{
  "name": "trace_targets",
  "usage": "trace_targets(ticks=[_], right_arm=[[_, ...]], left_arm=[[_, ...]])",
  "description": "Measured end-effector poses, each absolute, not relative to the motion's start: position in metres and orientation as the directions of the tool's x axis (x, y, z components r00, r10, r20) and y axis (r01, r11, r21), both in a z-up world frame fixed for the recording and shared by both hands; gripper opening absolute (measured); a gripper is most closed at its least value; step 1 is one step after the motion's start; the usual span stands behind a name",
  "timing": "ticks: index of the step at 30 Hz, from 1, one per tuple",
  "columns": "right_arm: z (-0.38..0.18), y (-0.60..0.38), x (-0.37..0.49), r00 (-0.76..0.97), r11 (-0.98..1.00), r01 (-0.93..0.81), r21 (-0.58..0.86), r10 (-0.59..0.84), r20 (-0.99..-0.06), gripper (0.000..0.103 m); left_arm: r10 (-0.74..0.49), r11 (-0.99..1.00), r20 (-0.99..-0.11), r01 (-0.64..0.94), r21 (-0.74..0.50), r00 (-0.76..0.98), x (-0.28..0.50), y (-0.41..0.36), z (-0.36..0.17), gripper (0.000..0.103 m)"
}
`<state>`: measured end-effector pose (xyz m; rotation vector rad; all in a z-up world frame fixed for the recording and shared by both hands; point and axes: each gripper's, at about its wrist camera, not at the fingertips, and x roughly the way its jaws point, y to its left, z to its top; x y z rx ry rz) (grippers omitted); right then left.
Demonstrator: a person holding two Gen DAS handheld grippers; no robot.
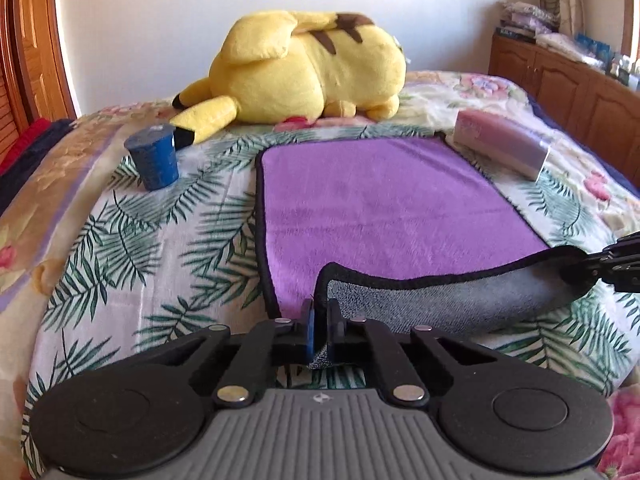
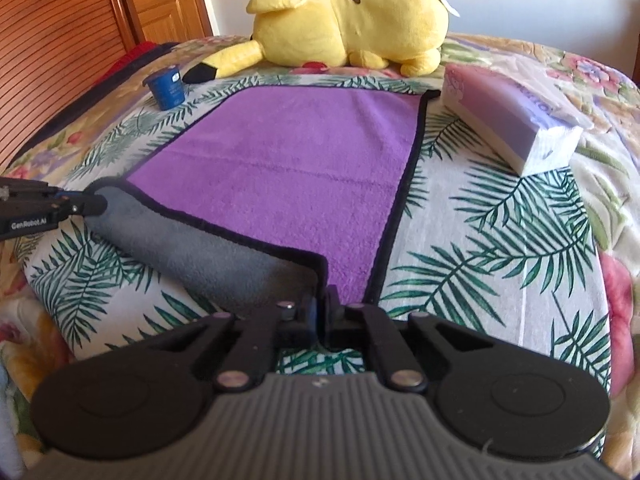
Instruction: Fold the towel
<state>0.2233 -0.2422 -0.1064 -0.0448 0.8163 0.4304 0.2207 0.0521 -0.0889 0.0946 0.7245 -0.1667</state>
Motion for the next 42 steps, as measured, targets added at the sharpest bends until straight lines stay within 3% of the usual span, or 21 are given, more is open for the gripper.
trace_targets(ticks=[11,42], right_arm=[[-0.091,-0.251,0.221,0.701,0.917,-0.378,0.129,0.374,-0.607,0.004],[-0.078,-0.247,0.233,0.774,0.909,-0.415,0.033,0.372,-0.512,0.004]], left_arm=[[-0.144,0.983,-0.595,0.185,0.008,0.791,0.215,0.054,-0.071,0.000],[-0.173,0.971,-0.524,0.235,0.054,0.834,0.229,0.048,-0.043,0.000]])
